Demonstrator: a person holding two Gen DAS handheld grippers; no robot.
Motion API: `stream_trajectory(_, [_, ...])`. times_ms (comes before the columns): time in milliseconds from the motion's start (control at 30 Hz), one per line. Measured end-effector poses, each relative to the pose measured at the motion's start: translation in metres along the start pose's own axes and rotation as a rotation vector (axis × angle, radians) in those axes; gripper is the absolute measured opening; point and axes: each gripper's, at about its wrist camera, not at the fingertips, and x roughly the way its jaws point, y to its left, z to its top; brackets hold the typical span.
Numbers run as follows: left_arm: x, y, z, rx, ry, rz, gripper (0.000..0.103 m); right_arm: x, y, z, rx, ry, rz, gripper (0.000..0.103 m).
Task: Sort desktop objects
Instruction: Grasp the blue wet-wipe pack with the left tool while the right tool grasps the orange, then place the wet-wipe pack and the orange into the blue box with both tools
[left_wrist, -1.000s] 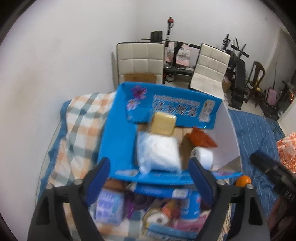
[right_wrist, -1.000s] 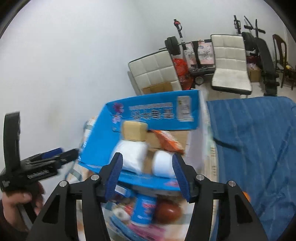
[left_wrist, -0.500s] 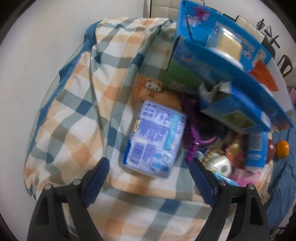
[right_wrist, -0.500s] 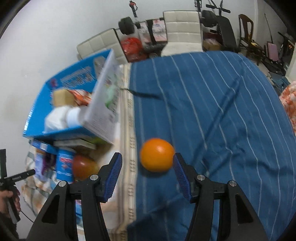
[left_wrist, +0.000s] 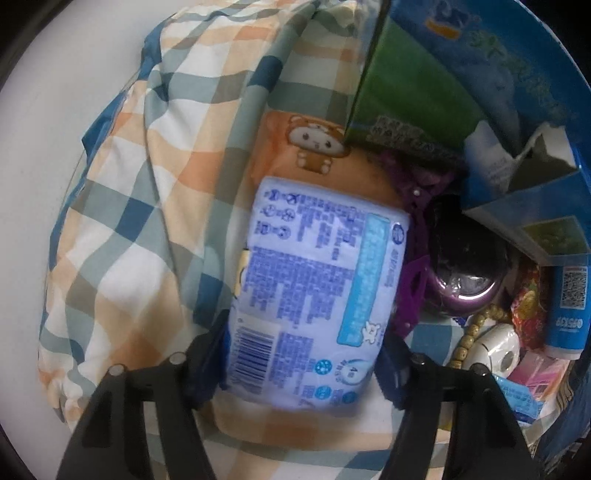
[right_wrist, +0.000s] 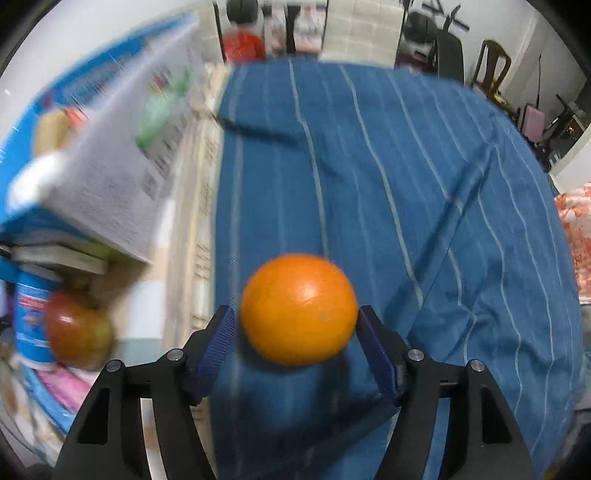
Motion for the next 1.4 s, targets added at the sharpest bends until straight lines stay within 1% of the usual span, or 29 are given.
stream_trajectory(33, [-0.002, 0.0, -0.002, -0.002, -0.003, -0.001, 0.068, 0.007, -0.004, -0.001, 0.018, 0.02, 0.016, 0.064])
stream_trajectory(67, [-0.005, 0.001, -0.004, -0.007, -0.008, -0.003, 0.068, 0.01, -0.01, -0.003, 0.042, 0.013, 0.032, 0.062])
stream_trajectory(133, [-0.015, 0.003, -0.009, -0.021, -0.028, -0.016, 0.067, 0.007, -0.016, -0.008, 0.064, -0.025, 0.056, 0.061])
stream_trajectory(233, [-0.039, 0.005, -0.021, -0.036, -0.081, -0.029, 0.067, -0.006, -0.022, -0.018, 0.094, -0.083, 0.061, 0.06])
stream_trajectory(367, [-0.086, 0.005, -0.037, -0.042, -0.17, -0.07, 0.067, -0.042, -0.021, -0.03, 0.088, -0.194, 0.09, 0.059])
stream_trajectory(467, [-0.125, 0.001, -0.039, -0.032, -0.243, -0.097, 0.067, -0.074, -0.01, -0.032, 0.061, -0.28, 0.119, 0.059])
stream_trajectory(533, [-0.149, -0.009, -0.031, -0.029, -0.287, -0.123, 0.067, -0.092, 0.002, -0.029, 0.028, -0.331, 0.142, 0.056])
stream_trajectory(567, [-0.156, -0.006, -0.015, -0.03, -0.3, -0.134, 0.067, -0.104, 0.01, -0.026, 0.009, -0.364, 0.158, 0.055])
stream_trajectory(633, [-0.171, -0.008, 0.003, -0.028, -0.334, -0.171, 0.067, -0.12, 0.03, -0.012, -0.039, -0.411, 0.185, 0.026])
stream_trajectory(667, [-0.179, -0.016, 0.011, -0.02, -0.357, -0.178, 0.067, -0.129, 0.04, -0.006, -0.068, -0.426, 0.198, 0.026])
stream_trajectory(700, [-0.178, -0.012, 0.021, -0.013, -0.367, -0.181, 0.067, -0.133, 0.05, 0.0, -0.091, -0.428, 0.206, 0.026])
stream_trajectory(733, [-0.18, -0.018, 0.03, -0.004, -0.377, -0.183, 0.067, -0.133, 0.058, 0.008, -0.111, -0.427, 0.201, 0.026])
stream_trajectory(800, [-0.176, -0.027, 0.044, 0.003, -0.38, -0.197, 0.067, -0.123, 0.068, 0.02, -0.13, -0.385, 0.193, 0.026])
stream_trajectory(867, [-0.17, -0.037, 0.056, 0.008, -0.368, -0.204, 0.067, -0.107, 0.059, 0.024, -0.075, -0.338, 0.203, 0.027])
stream_trajectory(900, [-0.165, -0.039, 0.06, 0.006, -0.358, -0.205, 0.067, -0.097, 0.052, 0.025, -0.052, -0.304, 0.221, 0.032])
stream_trajectory(933, [-0.161, -0.044, 0.066, 0.0, -0.34, -0.212, 0.067, -0.082, 0.044, 0.026, -0.019, -0.252, 0.222, 0.039])
stream_trajectory(967, [-0.157, -0.047, 0.072, -0.005, -0.331, -0.218, 0.067, -0.072, 0.036, 0.018, 0.006, -0.214, 0.228, 0.04])
stream_trajectory(1033, [-0.15, -0.054, 0.08, -0.004, -0.32, -0.215, 0.067, -0.048, 0.025, 0.011, 0.06, -0.11, 0.312, 0.04])
stream_trajectory(1067, [-0.144, -0.057, 0.084, 0.004, -0.309, -0.209, 0.067, -0.039, 0.022, 0.006, 0.083, -0.076, 0.336, 0.04])
stream_trajectory(1100, [-0.139, -0.061, 0.09, 0.005, -0.303, -0.203, 0.067, -0.034, 0.024, 0.001, 0.087, -0.062, 0.36, 0.04])
stream_trajectory(1167, [-0.129, -0.07, 0.102, 0.024, -0.285, -0.192, 0.067, -0.027, 0.035, -0.006, 0.073, -0.052, 0.409, 0.044])
stream_trajectory(1233, [-0.119, -0.074, 0.109, 0.018, -0.269, -0.179, 0.067, -0.022, 0.044, -0.009, 0.084, -0.043, 0.46, 0.057])
stream_trajectory(1267, [-0.114, -0.078, 0.114, 0.023, -0.258, -0.176, 0.067, -0.016, 0.049, -0.009, 0.094, -0.036, 0.478, 0.06])
stream_trajectory(1300, [-0.111, -0.081, 0.117, 0.027, -0.249, -0.175, 0.067, -0.012, 0.051, -0.01, 0.101, -0.024, 0.467, 0.066])
stream_trajectory(1367, [-0.105, -0.086, 0.12, 0.024, -0.235, -0.178, 0.067, 0.004, 0.06, -0.007, 0.117, 0.018, 0.407, 0.067])
stream_trajectory(1400, [-0.103, -0.089, 0.121, 0.029, -0.23, -0.177, 0.067, 0.01, 0.061, -0.006, 0.135, 0.026, 0.419, 0.066])
